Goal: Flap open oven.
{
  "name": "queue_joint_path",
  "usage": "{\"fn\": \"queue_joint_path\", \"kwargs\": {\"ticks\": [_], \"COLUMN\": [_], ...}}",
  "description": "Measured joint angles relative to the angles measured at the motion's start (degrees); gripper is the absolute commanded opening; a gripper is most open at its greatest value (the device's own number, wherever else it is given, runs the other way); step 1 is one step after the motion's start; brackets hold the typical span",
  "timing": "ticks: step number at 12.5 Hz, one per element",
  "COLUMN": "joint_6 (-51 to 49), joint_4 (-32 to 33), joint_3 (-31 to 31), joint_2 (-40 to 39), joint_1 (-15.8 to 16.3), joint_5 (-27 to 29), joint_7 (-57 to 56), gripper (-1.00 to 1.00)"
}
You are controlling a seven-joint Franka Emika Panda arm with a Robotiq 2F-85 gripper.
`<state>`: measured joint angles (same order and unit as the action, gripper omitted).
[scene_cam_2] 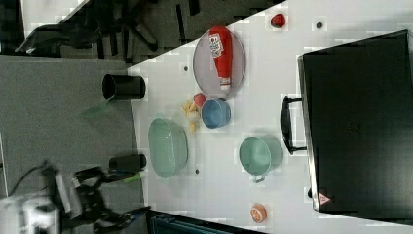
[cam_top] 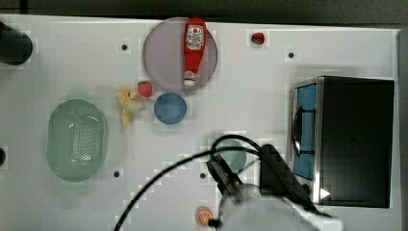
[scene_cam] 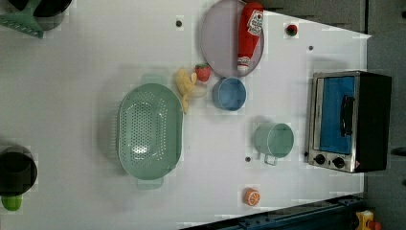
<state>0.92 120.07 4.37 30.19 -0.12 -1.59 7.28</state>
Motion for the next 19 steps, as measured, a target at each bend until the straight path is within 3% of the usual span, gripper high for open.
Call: {"fn": "queue_joint_path", "kwargs": {"ticks": [6, 7, 12, 19], "joint_6": [1.0, 0.9, 7.1, 27.0], "joint_4": [-2.6, -2.4, 2.6, 5.9], "joint_3": [0.2, 0.0, 2.8, 14.6], "joint_2": [-2.4, -3.7, -6.9, -19.4], "joint_1": [-0.6, -0.4, 0.0, -1.3], "joint_5": [-0.3, -0.4, -2.2, -4.6], "joint_7": [0.2, 0.2, -6.6, -46.8], "gripper": [-0.55, -0.65, -0.65, -0.65]}}
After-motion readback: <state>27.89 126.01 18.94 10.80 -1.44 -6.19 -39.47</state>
